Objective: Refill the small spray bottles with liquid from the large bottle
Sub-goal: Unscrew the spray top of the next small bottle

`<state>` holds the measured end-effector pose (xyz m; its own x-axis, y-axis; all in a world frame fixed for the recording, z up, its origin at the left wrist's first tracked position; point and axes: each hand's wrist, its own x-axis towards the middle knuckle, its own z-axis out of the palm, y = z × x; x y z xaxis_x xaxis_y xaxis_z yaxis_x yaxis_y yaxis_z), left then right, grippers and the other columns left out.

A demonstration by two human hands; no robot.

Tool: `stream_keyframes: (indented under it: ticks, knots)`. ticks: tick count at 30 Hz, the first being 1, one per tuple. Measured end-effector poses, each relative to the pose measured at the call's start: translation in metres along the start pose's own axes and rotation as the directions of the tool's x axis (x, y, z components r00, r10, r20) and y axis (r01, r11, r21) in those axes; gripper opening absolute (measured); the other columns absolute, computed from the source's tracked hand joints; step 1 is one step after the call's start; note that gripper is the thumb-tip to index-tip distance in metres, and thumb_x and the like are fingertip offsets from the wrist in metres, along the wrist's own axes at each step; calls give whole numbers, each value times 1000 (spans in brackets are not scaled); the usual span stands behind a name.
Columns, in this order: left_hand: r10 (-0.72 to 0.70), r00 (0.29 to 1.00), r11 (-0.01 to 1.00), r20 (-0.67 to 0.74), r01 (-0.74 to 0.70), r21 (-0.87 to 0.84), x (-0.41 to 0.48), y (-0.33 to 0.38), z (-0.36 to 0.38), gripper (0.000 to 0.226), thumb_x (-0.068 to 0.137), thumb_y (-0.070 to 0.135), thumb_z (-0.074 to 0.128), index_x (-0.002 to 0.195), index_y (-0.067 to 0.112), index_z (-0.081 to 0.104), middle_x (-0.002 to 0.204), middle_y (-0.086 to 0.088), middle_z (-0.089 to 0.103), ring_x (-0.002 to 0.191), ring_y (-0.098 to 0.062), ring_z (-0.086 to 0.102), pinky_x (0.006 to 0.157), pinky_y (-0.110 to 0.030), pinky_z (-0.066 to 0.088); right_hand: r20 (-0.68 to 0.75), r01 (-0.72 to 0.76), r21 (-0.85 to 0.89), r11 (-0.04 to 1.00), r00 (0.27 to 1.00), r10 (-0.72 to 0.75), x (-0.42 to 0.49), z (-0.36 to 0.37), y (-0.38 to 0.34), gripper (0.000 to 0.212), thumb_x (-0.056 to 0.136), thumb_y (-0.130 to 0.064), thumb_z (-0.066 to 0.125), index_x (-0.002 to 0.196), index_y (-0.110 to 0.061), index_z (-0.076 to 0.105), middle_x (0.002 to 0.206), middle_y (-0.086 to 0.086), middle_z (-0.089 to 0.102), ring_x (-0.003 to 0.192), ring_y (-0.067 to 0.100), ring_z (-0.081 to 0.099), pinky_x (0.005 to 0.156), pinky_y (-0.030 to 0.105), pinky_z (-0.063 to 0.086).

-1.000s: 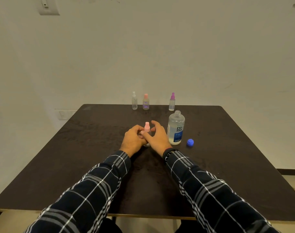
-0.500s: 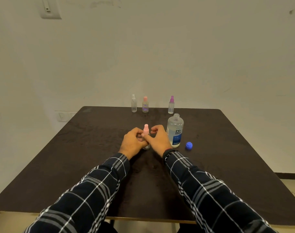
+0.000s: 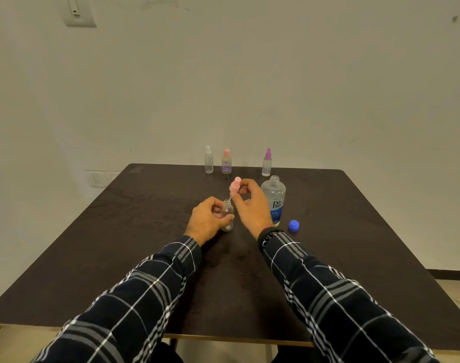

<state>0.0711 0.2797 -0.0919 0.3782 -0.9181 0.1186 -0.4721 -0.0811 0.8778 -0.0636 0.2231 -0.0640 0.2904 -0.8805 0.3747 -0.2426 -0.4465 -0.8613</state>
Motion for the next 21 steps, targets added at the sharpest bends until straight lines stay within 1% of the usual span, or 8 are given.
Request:
stream_keyframes:
  ticks: [3, 5, 9, 11, 13, 15, 17, 21]
  knots:
    - [-6, 1000, 1000, -15, 7, 22, 3, 0, 0, 31, 80, 18, 84, 104, 17, 65, 97, 5, 70, 82, -5, 66, 74, -17, 53, -52, 42, 43, 998, 998, -40, -5, -10, -11, 14, 97, -37, 60, 108, -30, 56, 96, -12, 62, 77, 3, 58, 64, 14, 47]
    - [-10, 999, 999, -32, 11, 38, 7, 0, 0, 31, 79, 19, 85, 103, 18, 65, 97, 5, 70, 85, -9, 67, 76, -20, 55, -55, 48, 57, 997, 997, -45, -10, -16, -13, 17, 96, -32, 62, 110, -33, 53, 95, -14, 61, 66, 1, 53, 62, 14, 47]
    - [-8, 997, 997, -76, 14, 72, 12, -2, 1, 32, 78, 23, 86, 101, 19, 64, 96, 5, 69, 87, -10, 67, 81, -26, 58, -39, 76, 46, 996, 996, -74, -20, -29, -8, 18, 97, -33, 61, 112, -34, 52, 98, -12, 62, 60, 1, 49, 60, 16, 47]
    - [-3, 997, 998, -81, 8, 67, 13, -4, 2, 32, 77, 22, 86, 100, 18, 65, 95, 4, 70, 88, -10, 69, 82, -26, 58, 26, 112, -60, 992, 993, -111, -24, -33, 0, 14, 97, -37, 59, 110, -33, 54, 97, -12, 62, 66, 1, 52, 63, 16, 47]
    - [1, 997, 999, -82, 3, 48, 14, -7, 3, 33, 75, 21, 88, 99, 18, 66, 96, 3, 71, 89, -11, 70, 84, -29, 59, 136, 156, -235, 959, 983, -126, -28, -34, 11, 12, 98, -38, 57, 107, -31, 54, 95, -11, 61, 79, 2, 57, 71, 19, 49]
    - [0, 997, 999, -82, 3, 33, 14, -9, 3, 33, 74, 21, 88, 99, 19, 66, 97, 3, 72, 90, -10, 70, 86, -32, 59, 246, 194, -428, 883, 965, -93, -32, -32, 20, 10, 98, -34, 55, 106, -30, 53, 96, -8, 61, 85, 7, 58, 76, 27, 51]
    - [-7, 997, 999, -75, 10, 37, 16, -10, 3, 35, 74, 22, 88, 101, 18, 66, 98, 3, 71, 92, -10, 69, 87, -33, 59, 341, 236, -561, 794, 939, -38, -34, -29, 24, 9, 99, -33, 51, 107, -28, 51, 98, -5, 61, 88, 14, 60, 77, 33, 52]
    - [-20, 998, 999, -59, 23, 47, 16, -9, 1, 35, 75, 22, 87, 103, 16, 67, 100, 2, 72, 93, -9, 68, 87, -30, 58, 473, 342, -676, 653, 880, 29, -33, -27, 24, 14, 100, -32, 49, 113, -25, 48, 106, 1, 62, 95, 23, 62, 81, 42, 53]
